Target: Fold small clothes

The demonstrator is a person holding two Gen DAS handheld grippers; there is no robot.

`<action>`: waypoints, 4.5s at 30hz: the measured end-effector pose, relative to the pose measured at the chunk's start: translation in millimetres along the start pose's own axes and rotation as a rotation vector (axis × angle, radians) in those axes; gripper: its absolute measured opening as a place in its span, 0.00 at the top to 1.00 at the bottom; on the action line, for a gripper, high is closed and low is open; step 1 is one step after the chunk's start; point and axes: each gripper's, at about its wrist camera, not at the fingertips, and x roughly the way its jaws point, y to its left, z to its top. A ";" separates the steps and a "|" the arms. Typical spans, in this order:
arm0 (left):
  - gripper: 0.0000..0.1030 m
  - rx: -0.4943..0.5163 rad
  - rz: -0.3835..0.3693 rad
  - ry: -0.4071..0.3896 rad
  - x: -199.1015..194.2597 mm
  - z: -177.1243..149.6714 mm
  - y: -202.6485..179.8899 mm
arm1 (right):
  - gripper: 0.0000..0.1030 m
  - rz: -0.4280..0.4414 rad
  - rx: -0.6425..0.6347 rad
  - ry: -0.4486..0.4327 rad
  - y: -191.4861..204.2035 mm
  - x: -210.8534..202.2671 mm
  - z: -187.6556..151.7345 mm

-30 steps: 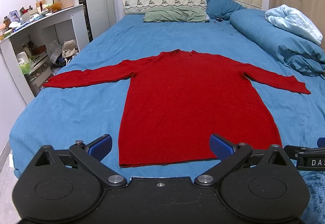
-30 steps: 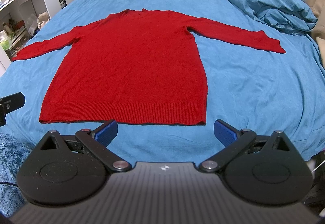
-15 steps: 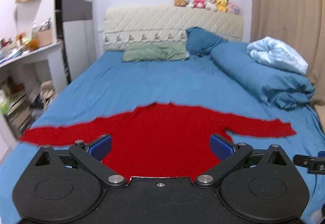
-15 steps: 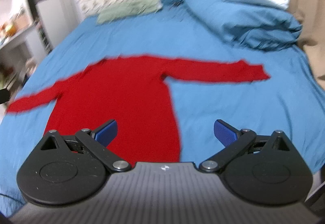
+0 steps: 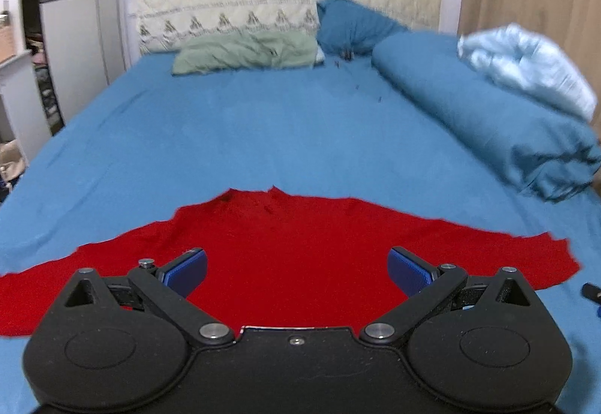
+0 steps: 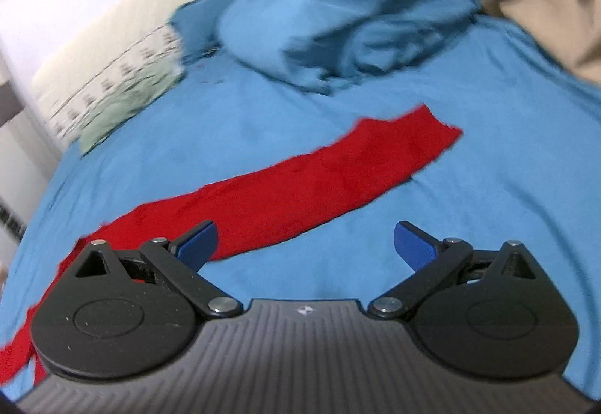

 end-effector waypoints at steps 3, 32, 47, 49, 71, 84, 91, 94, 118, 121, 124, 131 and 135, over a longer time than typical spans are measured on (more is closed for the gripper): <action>0.00 0.020 -0.006 0.042 60.2 1.0 -5.8 | 0.00 -0.037 0.036 -0.014 -14.0 46.6 -4.0; 0.01 -0.071 -0.095 0.347 143.6 2.8 51.3 | 0.80 0.245 -0.076 -0.096 146.4 64.5 80.3; 0.00 -0.173 0.135 0.245 47.8 -45.6 209.6 | 0.80 0.579 -0.577 0.341 380.0 146.6 -181.4; 0.00 -0.191 0.118 0.250 51.2 -49.3 215.7 | 0.76 0.573 -0.605 0.342 374.6 143.6 -190.4; 0.38 -0.198 -0.010 0.269 149.8 -24.9 128.7 | 0.09 0.095 -0.634 0.177 233.8 113.9 -120.0; 0.38 -0.718 0.062 0.193 131.3 -46.8 179.3 | 0.09 -0.006 -0.559 0.202 207.7 136.0 -111.0; 0.37 -0.140 0.093 0.197 139.6 -18.8 122.0 | 0.09 0.014 -0.576 0.204 210.2 142.2 -105.4; 0.37 0.155 0.125 0.179 149.2 -6.6 90.2 | 0.09 0.019 -0.565 0.204 207.9 143.9 -103.4; 0.82 -0.465 0.192 0.104 124.7 -51.1 222.3 | 0.09 0.070 -0.623 0.221 206.2 137.5 -101.2; 0.44 -0.553 0.086 0.093 130.0 -55.3 235.5 | 0.09 0.085 -0.667 0.220 212.5 139.9 -103.3; 0.43 -0.571 0.055 0.068 126.1 -47.7 235.3 | 0.09 0.093 -0.700 0.215 219.8 144.2 -105.9; 0.96 -0.567 0.115 0.021 110.8 -45.4 242.6 | 0.09 0.007 -0.673 0.170 225.5 152.9 -101.1; 0.96 -0.515 0.184 -0.001 89.7 -56.1 241.6 | 0.10 -0.048 -0.634 0.181 214.1 156.2 -96.9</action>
